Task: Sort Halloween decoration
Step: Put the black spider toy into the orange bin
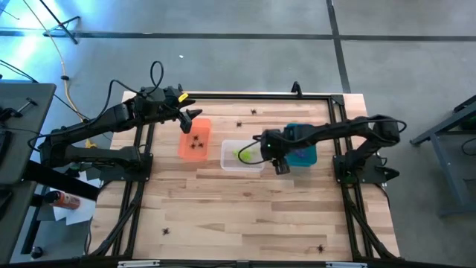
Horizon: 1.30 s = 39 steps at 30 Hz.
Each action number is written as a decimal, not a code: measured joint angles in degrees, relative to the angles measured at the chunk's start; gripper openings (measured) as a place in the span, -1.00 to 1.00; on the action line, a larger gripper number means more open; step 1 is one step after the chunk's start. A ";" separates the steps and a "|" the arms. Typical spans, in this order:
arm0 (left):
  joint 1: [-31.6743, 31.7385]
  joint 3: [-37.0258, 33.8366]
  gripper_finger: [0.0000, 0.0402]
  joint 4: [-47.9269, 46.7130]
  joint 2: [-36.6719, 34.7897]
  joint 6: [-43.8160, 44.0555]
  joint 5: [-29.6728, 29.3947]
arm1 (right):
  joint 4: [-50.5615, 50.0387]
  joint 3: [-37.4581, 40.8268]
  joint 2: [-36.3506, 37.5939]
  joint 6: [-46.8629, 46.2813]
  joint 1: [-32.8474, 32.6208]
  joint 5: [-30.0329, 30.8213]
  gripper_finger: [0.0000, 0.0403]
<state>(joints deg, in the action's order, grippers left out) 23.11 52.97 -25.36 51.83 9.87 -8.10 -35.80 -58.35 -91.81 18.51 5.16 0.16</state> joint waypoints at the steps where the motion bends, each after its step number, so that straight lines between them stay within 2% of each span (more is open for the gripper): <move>1: 0.00 0.00 0.13 0.00 0.00 0.00 0.00 | 1.21 0.42 -0.17 0.34 0.64 -0.05 -0.03; 11: 0.00 0.00 0.13 0.02 0.02 -2.03 0.02 | 4.77 3.37 -0.86 3.00 3.22 -0.25 -0.03; 23: 0.11 0.00 0.13 0.03 0.00 -2.60 0.02 | 7.86 3.41 -8.02 2.50 3.80 0.04 -0.08; 28: 0.11 0.00 0.13 0.02 0.00 -2.69 0.02 | 8.14 3.35 -9.03 1.03 3.77 0.94 -0.30; 34: 0.11 0.00 0.13 0.03 0.00 -4.46 0.00 | 8.44 3.28 -9.63 0.79 3.85 1.83 -0.91; 39: 0.11 2.30 0.13 -0.11 0.00 -8.12 0.00 | 7.72 3.31 -9.04 -1.58 3.89 2.78 -0.96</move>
<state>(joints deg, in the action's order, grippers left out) 23.22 55.27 -25.48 51.83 1.75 -8.10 -28.07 -55.04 -100.85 16.93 9.06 2.94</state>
